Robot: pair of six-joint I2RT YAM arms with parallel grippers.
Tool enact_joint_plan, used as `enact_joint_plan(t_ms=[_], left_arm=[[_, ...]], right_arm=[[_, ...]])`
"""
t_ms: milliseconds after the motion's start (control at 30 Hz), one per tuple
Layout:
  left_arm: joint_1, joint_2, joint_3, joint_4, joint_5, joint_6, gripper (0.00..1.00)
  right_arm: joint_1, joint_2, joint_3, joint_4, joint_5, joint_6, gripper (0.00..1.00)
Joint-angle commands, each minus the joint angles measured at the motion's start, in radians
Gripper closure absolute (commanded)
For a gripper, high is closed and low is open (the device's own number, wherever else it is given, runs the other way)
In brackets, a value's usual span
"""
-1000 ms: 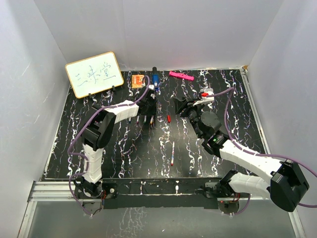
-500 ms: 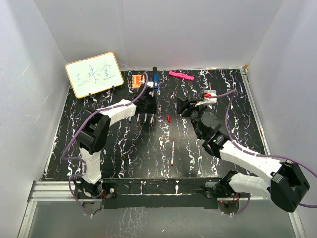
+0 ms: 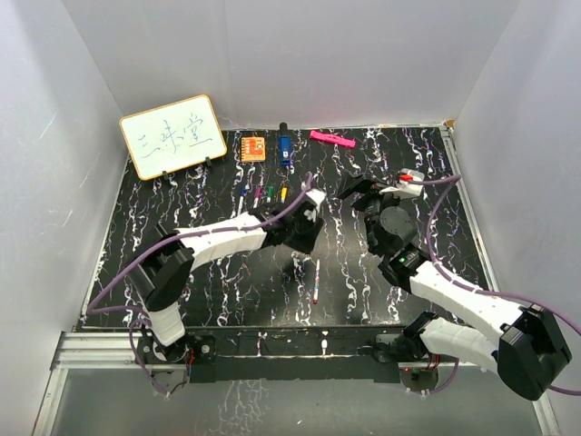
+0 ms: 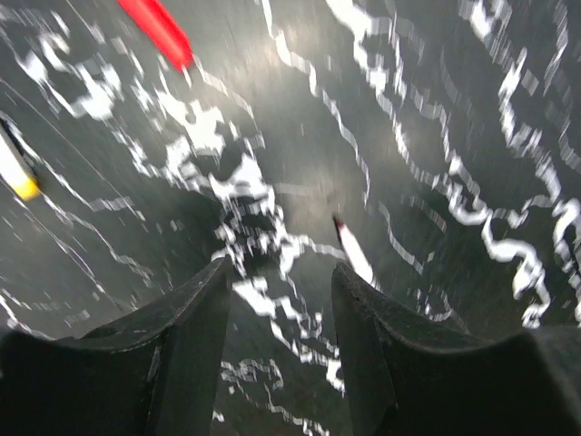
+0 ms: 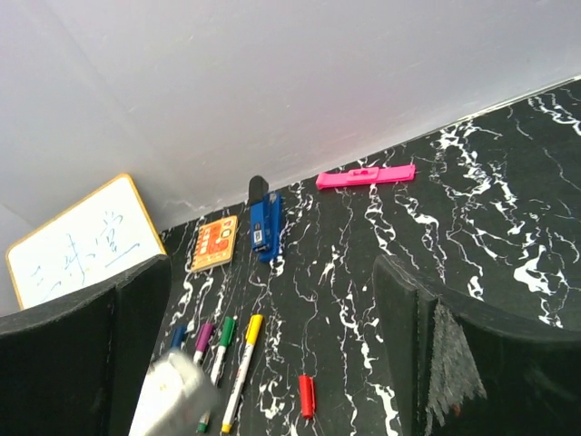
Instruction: Insert the pens into the pen caps
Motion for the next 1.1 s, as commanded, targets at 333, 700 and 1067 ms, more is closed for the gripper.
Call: enact_joint_plan(t_ms=[333, 700, 1067], left_arm=[[-0.191, 0.019, -0.004, -0.254, -0.025, -0.031, 0.48], [-0.222, 0.065, 0.016, -0.195, -0.025, -0.062, 0.44], [-0.222, 0.134, 0.026, -0.164, 0.016, -0.104, 0.42]], right_arm=[[-0.023, -0.085, -0.036, 0.032, 0.159, 0.008, 0.13], [-0.023, -0.080, -0.042, 0.032, 0.121, 0.016, 0.14], [-0.023, -0.070, -0.042, 0.032, 0.104, 0.025, 0.14]])
